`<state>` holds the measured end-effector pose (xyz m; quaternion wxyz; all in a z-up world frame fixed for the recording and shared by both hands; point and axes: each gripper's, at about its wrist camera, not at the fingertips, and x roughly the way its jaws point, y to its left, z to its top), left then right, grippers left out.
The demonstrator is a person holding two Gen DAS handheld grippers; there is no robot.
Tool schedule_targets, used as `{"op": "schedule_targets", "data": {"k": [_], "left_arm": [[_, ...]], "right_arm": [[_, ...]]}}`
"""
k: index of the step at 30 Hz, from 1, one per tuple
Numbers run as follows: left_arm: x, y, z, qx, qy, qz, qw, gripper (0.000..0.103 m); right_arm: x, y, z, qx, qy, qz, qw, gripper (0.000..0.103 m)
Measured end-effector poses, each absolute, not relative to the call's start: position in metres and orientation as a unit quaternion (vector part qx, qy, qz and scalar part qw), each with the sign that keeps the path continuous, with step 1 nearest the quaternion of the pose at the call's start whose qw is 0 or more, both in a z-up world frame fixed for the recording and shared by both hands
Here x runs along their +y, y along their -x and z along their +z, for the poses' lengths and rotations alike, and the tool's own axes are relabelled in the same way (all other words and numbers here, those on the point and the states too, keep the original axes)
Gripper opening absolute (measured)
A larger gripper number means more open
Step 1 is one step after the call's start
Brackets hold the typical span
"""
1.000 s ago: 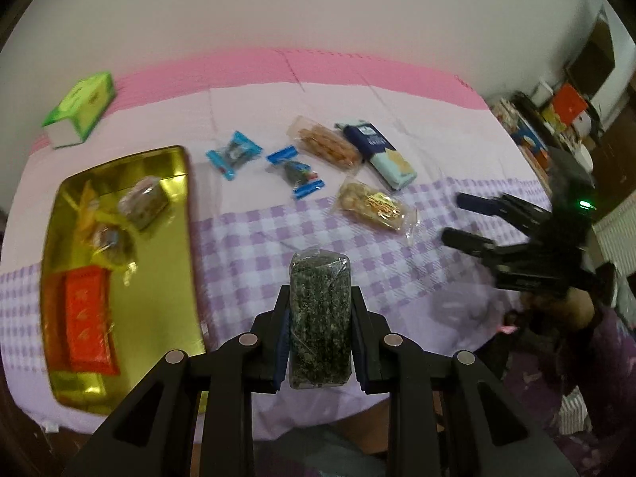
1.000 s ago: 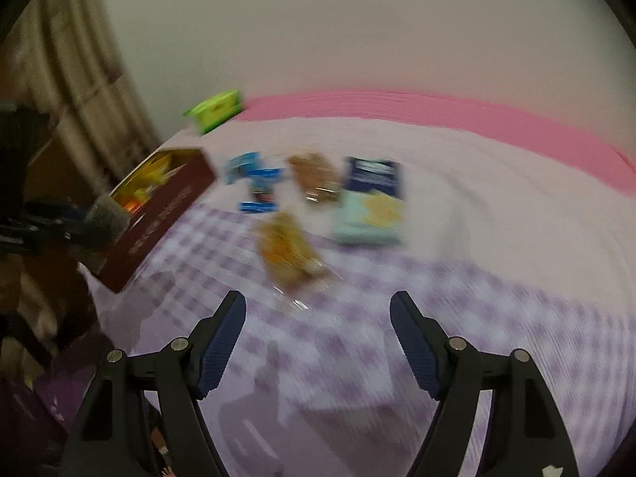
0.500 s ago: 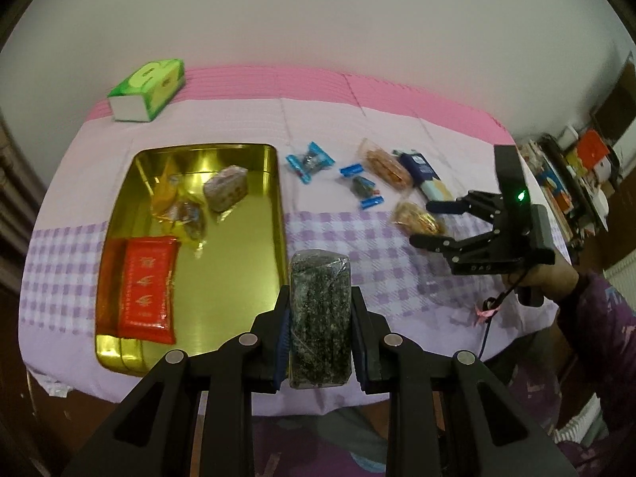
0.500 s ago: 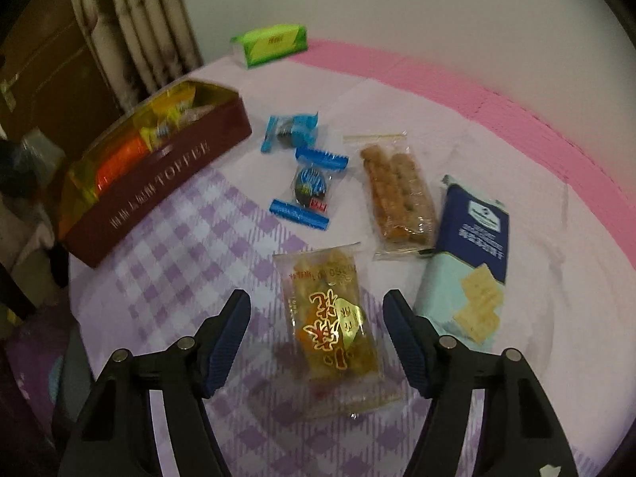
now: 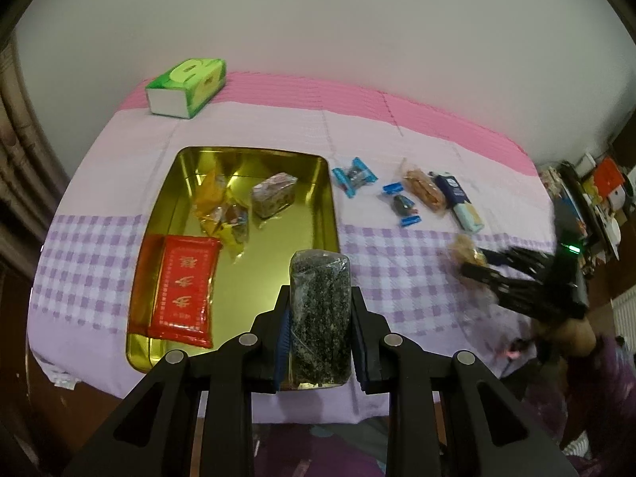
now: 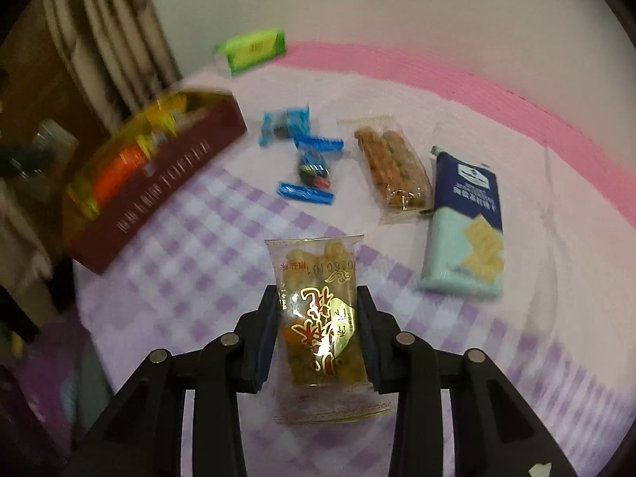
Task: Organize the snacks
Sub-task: 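Hold the seaweed pack with the left gripper while the right gripper grasps the gold-print pastry bag, then carry the seaweed pack into the gold tin and release it with the left gripper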
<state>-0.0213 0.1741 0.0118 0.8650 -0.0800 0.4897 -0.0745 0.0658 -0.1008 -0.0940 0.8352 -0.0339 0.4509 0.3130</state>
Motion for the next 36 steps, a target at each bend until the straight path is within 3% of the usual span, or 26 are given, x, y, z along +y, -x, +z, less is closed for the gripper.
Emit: {"op": "schedule_targets", "data": {"k": [10,36], "left_arm": [[0.183,-0.001,-0.014,0.498,0.081,-0.06,0.861,0.027],[0.169,-0.072,-0.058,0.536,-0.001,-0.025,0.844,0.027]], "right_arm": [[-0.14,-0.03,-0.072,0.427,-0.09,0.283,0.854,0.035],[-0.158,-0.018,-0.076,0.435,-0.109,0.267,0.853,0.035]]}}
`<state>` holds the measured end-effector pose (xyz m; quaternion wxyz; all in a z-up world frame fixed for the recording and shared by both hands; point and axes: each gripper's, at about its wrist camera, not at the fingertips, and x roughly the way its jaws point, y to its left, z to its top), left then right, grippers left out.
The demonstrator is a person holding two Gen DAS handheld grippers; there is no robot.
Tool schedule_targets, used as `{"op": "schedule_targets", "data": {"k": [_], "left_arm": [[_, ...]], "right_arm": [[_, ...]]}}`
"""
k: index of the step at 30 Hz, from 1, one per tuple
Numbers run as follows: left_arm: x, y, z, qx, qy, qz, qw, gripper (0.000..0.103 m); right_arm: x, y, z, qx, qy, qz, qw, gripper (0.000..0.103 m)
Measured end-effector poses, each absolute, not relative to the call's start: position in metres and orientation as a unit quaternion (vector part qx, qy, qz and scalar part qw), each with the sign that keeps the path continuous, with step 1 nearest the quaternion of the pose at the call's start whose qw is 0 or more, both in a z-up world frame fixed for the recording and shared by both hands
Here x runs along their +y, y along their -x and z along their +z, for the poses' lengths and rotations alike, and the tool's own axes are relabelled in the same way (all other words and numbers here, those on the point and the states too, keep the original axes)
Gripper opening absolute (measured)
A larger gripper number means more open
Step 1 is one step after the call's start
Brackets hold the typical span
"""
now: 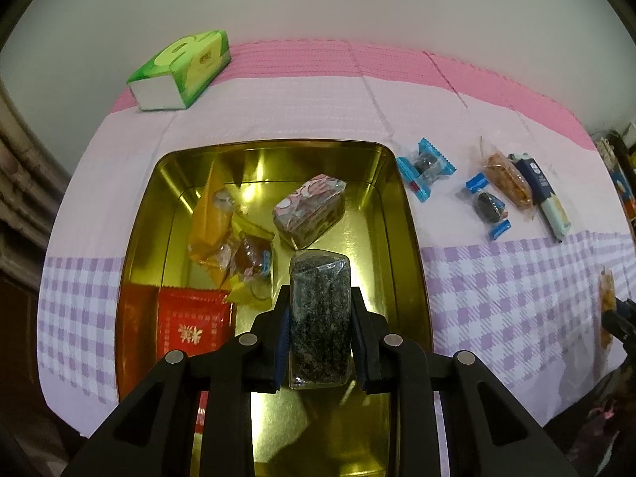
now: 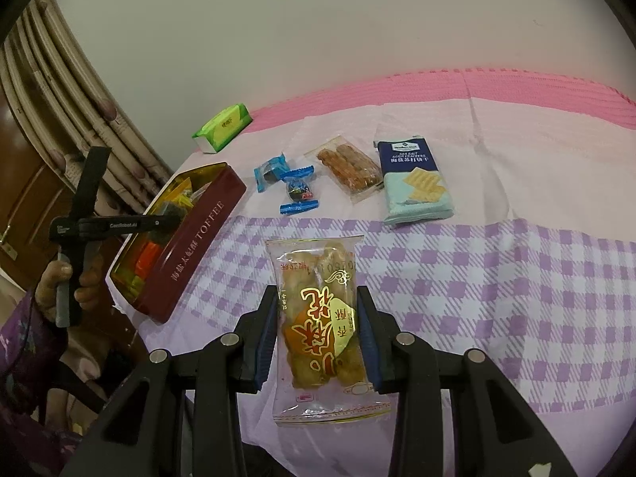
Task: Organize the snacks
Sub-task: 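Carry the seaweed pack into the gold tin and release it with the left gripper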
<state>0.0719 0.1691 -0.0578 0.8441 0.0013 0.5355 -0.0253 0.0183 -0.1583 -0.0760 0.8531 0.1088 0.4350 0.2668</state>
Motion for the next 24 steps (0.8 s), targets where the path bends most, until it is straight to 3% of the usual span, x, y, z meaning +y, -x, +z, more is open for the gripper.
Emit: {"op": "schedule_targets", "data": {"k": [24], "left_arm": [[0.154,-0.093,-0.076,0.546,-0.04,-0.015,0.836,0.027]], "right_arm": [[-0.159,-0.017,-0.085,0.443,-0.108,0.264,0.85,0.035]]}}
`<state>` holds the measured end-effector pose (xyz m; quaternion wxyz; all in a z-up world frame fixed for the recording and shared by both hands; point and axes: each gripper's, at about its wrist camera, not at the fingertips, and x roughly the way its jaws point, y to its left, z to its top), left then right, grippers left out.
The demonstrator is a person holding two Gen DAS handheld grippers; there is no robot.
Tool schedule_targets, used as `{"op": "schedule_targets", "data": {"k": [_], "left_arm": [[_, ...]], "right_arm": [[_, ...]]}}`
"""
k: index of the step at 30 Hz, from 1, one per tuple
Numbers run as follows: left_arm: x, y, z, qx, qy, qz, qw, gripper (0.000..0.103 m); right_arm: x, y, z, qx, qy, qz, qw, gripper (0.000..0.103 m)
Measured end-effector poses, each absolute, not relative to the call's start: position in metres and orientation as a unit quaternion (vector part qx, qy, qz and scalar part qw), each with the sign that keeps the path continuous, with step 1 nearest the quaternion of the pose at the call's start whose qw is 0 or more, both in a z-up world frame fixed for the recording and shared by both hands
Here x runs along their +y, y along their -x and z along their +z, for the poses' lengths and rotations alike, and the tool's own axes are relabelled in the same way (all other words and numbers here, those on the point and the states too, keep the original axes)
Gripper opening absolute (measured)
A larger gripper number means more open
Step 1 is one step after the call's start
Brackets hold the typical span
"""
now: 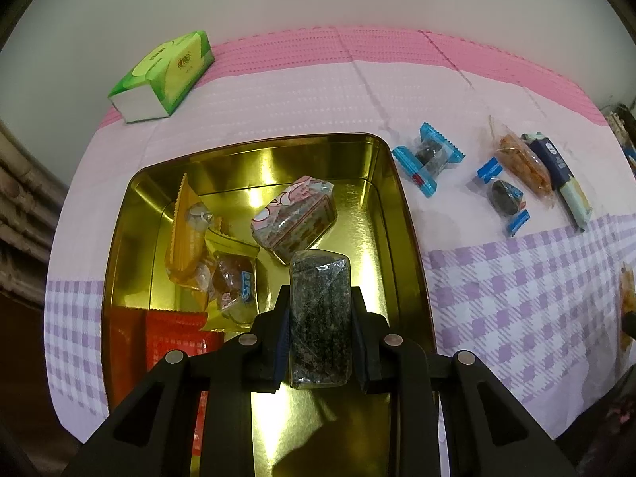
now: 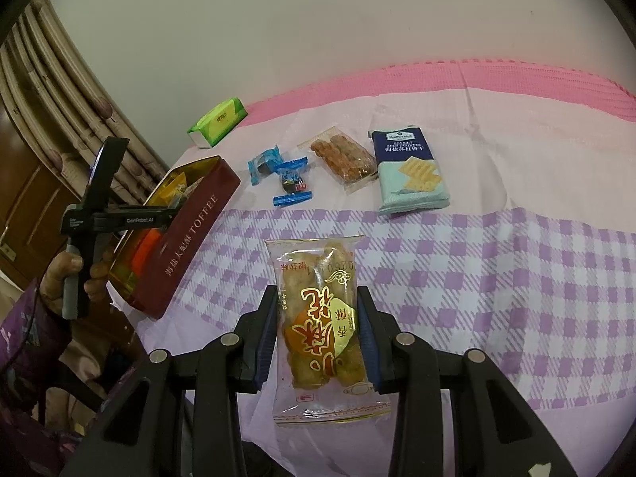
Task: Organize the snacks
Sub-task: 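Carry the seaweed pack into the gold tin and release it with the left gripper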
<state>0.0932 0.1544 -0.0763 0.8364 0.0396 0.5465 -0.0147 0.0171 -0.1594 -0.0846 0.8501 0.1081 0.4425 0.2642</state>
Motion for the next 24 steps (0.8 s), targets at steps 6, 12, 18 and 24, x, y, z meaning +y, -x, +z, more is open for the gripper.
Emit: {"op": "schedule_targets", "data": {"k": [6,12,18,24], "left_arm": [[0.155,-0.098,-0.08,0.548,-0.04,-0.011,0.835,0.027],[0.157,-0.101,-0.077,0.54,-0.041,-0.009,0.841,0.029],[0.157,-0.102,-0.074,0.539,-0.04,-0.007,0.842,0.029],[0.16,-0.093,-0.064,0.535,-0.029,-0.001,0.845,0.03]], "right_arm": [[-0.159,-0.015,-0.088,0.446,-0.109,0.262,0.849,0.035],[-0.159,-0.017,-0.086,0.446,-0.11,0.261,0.849,0.035],[-0.158,-0.016,-0.088,0.446,-0.109,0.261,0.849,0.035],[-0.158,-0.014,-0.087,0.446,-0.111,0.259,0.85,0.035]]}}
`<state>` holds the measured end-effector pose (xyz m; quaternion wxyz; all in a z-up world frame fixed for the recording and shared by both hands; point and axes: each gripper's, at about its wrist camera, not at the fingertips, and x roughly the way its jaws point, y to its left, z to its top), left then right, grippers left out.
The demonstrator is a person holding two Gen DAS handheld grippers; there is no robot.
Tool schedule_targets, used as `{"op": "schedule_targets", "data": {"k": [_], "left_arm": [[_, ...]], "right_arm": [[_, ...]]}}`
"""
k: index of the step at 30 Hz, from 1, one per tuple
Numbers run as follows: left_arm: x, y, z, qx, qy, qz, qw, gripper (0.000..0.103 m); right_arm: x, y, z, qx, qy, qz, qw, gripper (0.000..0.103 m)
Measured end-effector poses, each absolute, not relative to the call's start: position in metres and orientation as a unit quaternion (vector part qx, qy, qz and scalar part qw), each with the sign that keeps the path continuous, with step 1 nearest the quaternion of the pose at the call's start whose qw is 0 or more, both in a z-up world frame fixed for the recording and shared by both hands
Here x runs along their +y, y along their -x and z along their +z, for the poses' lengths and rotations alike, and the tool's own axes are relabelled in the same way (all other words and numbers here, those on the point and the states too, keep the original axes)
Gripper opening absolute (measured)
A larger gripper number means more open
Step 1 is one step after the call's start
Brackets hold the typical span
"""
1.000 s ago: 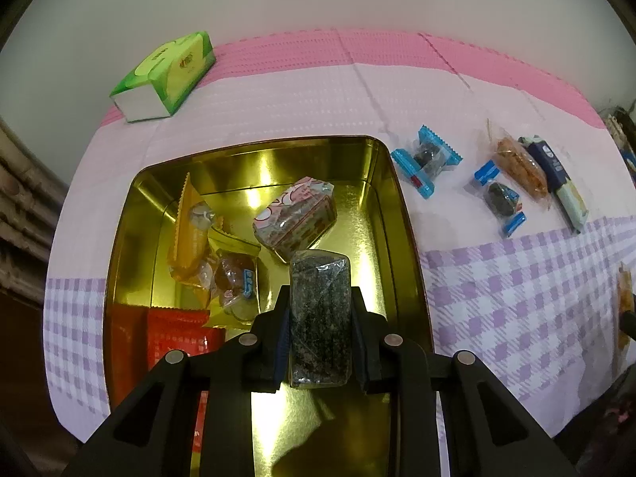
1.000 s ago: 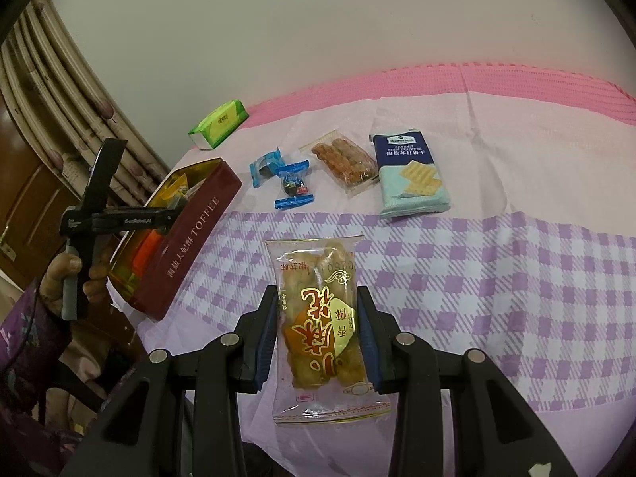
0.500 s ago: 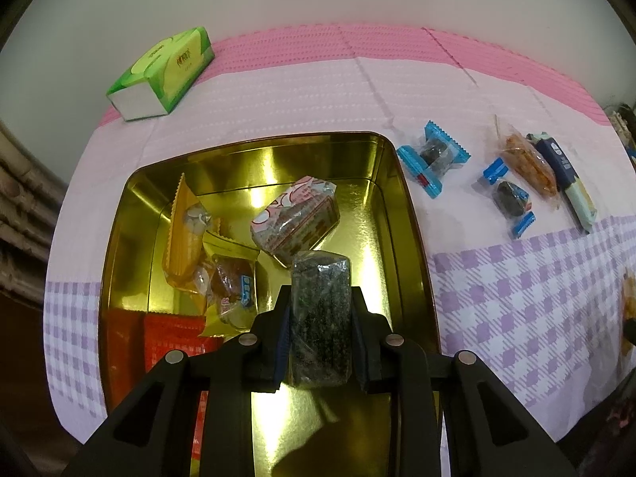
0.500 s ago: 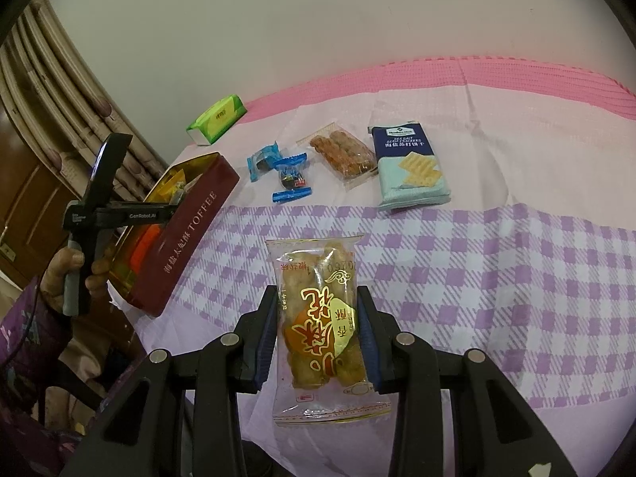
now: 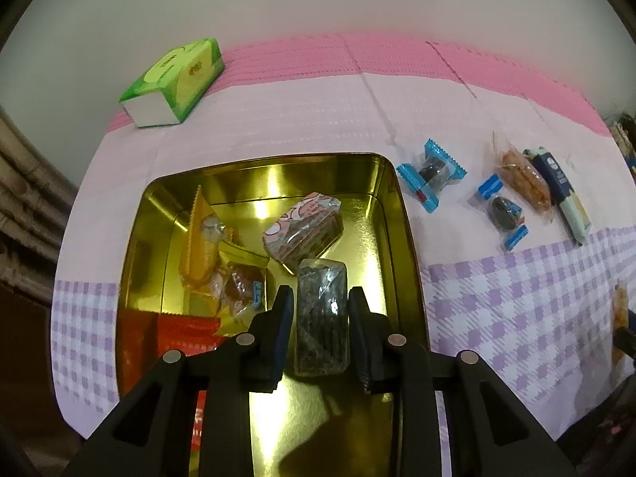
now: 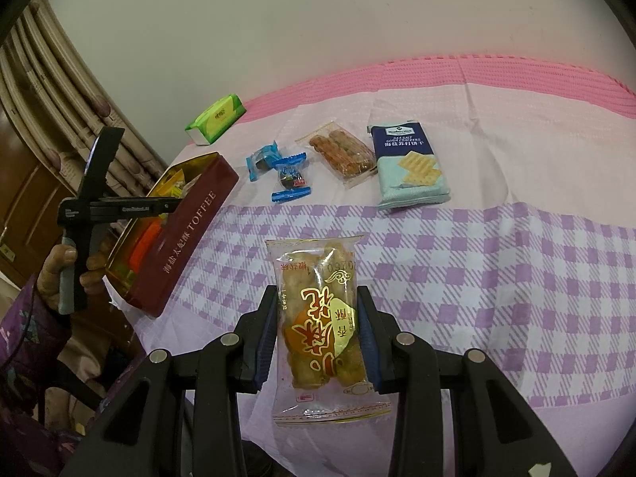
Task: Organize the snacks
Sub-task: 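Carry the seaweed pack into the gold tin and release it with the left gripper, then carry the gold-print pastry bag into the gold tin and release it with the right gripper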
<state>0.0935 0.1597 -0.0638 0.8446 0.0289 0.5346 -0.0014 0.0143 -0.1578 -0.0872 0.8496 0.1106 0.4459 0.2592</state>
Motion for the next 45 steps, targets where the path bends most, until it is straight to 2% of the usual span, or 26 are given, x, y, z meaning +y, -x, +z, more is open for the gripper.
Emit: {"op": "schedule_targets", "data": {"k": [4,7,12,14,22,26,32,45], "left_arm": [[0.165,-0.08,-0.049,0.523,-0.012,0.004,0.852,0.032],[0.171,-0.068,-0.037,0.515,-0.001,0.017,0.857,0.041],[0.197,-0.037,-0.013,0.486,0.027,0.071,0.871,0.049],[0.209,-0.025,-0.007,0.479,0.034,0.098,0.872,0.056],[0.244,0.011,-0.006,0.479,0.061,0.151,0.863,0.057],[0.243,0.017,-0.004,0.473,0.049,0.153,0.866,0.064],[0.244,0.018,-0.001,0.452,0.032,0.178,0.874,0.065],[0.254,0.019,-0.002,0.446,0.036,0.191,0.873,0.065]], "right_arm": [[-0.157,-0.014,-0.085,0.444,-0.111,0.259,0.851,0.035],[-0.155,-0.013,-0.08,0.441,-0.111,0.26,0.852,0.035],[-0.146,-0.013,-0.067,0.436,-0.105,0.274,0.851,0.035],[-0.137,-0.013,-0.063,0.434,-0.101,0.283,0.85,0.035],[-0.089,-0.015,-0.042,0.425,-0.076,0.333,0.838,0.035],[-0.058,-0.019,-0.03,0.423,-0.071,0.366,0.826,0.035],[-0.002,-0.029,-0.018,0.424,-0.063,0.415,0.802,0.035],[0.098,-0.055,-0.034,0.465,-0.052,0.457,0.756,0.035]]}}
